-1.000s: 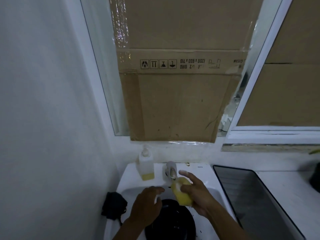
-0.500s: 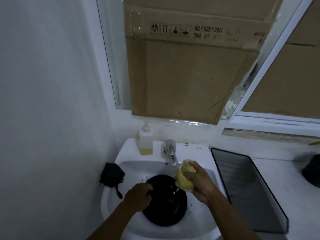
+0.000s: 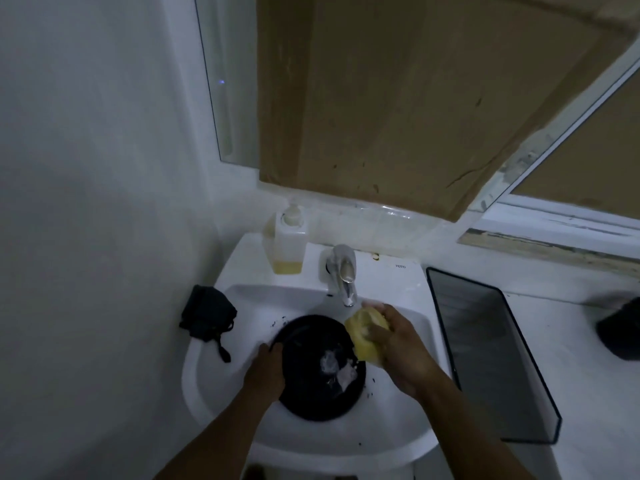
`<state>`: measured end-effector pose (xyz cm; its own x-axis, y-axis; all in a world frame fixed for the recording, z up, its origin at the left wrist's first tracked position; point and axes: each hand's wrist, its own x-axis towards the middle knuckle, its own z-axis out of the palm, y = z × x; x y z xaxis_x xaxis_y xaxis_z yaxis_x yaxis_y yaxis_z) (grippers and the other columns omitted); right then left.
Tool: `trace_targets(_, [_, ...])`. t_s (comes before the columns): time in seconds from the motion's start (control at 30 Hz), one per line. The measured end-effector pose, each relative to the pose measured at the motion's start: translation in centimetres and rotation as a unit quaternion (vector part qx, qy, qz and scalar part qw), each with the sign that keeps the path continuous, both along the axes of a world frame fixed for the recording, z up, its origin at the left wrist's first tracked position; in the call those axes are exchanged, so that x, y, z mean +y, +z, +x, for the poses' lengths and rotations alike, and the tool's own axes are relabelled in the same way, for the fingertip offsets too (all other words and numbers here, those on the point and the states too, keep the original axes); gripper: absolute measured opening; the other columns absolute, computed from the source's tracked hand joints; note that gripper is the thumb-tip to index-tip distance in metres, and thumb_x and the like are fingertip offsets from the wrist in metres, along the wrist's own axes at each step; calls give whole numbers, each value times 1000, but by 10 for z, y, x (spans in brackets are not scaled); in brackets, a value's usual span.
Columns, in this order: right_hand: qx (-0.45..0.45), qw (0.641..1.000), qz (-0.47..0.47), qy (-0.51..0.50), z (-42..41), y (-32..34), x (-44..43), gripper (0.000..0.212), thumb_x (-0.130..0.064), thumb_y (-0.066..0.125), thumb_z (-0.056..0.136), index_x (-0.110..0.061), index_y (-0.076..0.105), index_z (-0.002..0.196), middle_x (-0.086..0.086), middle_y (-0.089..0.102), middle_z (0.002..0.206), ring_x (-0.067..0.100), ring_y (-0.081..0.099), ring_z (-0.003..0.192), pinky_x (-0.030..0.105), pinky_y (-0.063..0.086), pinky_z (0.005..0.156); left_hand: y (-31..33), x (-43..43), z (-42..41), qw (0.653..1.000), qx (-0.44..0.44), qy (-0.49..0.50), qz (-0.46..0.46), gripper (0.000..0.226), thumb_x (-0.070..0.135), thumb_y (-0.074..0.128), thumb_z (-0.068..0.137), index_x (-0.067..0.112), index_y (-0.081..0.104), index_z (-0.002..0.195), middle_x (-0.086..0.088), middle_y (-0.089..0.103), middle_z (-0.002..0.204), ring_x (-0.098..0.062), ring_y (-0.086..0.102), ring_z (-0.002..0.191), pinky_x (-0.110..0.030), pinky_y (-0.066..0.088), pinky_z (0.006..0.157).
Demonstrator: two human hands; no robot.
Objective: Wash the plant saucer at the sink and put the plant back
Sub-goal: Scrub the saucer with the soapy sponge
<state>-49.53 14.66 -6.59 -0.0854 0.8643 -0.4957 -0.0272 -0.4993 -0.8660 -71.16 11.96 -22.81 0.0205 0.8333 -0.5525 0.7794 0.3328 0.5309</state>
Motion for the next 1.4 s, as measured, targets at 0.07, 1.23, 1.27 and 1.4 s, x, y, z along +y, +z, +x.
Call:
trace_targets(0.07, [52, 999, -3, 13, 1, 2, 1, 49, 7, 60, 71, -25, 70, 108, 1, 73, 89, 19, 69, 78, 34, 55, 64, 0, 4, 0, 999, -34, 32, 5, 64, 26, 48, 101, 19, 15, 156, -23, 20, 155, -34, 33, 139, -41, 33, 114])
trace_targets(1.23, [-290, 879, 333, 180, -48, 19, 8, 18, -32, 52, 99, -23, 61, 85, -16, 56, 68, -6, 55, 64, 6, 40, 67, 31, -10, -36, 961, -225, 140, 76, 60, 2, 39, 98, 24, 30, 153, 1, 36, 155, -13, 37, 138, -17, 29, 105])
trace_targets(1.27, [-293, 877, 319, 207, -47, 18, 8, 13, -28, 57, 98, -26, 66, 106, -18, 61, 86, -9, 57, 77, 6, 41, 75, 32, -9, -36, 961, -226, 141, 78, 60, 3, 39, 98, 24, 30, 153, 2, 37, 155, -10, 37, 135, -16, 29, 103])
trace_targets(1.4, [-434, 802, 302, 278, -41, 8, 6, 51, -4, 62, 88, -12, 51, 137, 13, 54, 131, 28, 57, 114, 27, 43, 88, 37, -8, -37, 960, -226, 139, 92, 58, 8, 41, 99, 26, 30, 153, 5, 39, 152, 1, 37, 122, 0, 32, 90])
